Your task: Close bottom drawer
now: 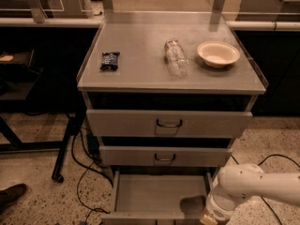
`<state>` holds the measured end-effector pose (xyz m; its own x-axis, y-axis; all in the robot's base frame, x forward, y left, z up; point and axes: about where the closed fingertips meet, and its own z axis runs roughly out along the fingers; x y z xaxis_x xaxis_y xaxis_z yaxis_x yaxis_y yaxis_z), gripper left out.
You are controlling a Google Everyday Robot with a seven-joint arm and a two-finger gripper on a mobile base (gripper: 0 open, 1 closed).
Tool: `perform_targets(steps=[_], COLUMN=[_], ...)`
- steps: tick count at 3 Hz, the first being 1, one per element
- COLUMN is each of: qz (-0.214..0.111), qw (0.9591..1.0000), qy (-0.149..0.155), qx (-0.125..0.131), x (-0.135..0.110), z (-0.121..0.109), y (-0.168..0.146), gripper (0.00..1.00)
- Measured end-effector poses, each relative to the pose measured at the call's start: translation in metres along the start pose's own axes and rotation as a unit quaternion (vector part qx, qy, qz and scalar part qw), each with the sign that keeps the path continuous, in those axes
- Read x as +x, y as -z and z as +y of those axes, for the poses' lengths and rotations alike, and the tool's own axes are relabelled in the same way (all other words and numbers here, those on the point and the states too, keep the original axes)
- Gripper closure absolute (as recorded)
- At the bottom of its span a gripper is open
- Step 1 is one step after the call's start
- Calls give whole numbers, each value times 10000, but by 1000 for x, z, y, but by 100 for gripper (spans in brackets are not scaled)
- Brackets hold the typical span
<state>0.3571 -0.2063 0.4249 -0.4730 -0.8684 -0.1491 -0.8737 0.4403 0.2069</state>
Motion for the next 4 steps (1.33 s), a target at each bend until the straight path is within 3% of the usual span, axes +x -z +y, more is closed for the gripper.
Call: perform_targets(steps=[1,2,3,4], qz=[55,55,-61,-287], qw=[9993,9993,9981,9941], qy=[-318,-318,-393,-736], qx=[-213,-213,-465,-748], x=[20,20,23,38], z=[-26,-26,-26,-51], y=[-70,-70,-81,-156], gripper=[100,100,100,100])
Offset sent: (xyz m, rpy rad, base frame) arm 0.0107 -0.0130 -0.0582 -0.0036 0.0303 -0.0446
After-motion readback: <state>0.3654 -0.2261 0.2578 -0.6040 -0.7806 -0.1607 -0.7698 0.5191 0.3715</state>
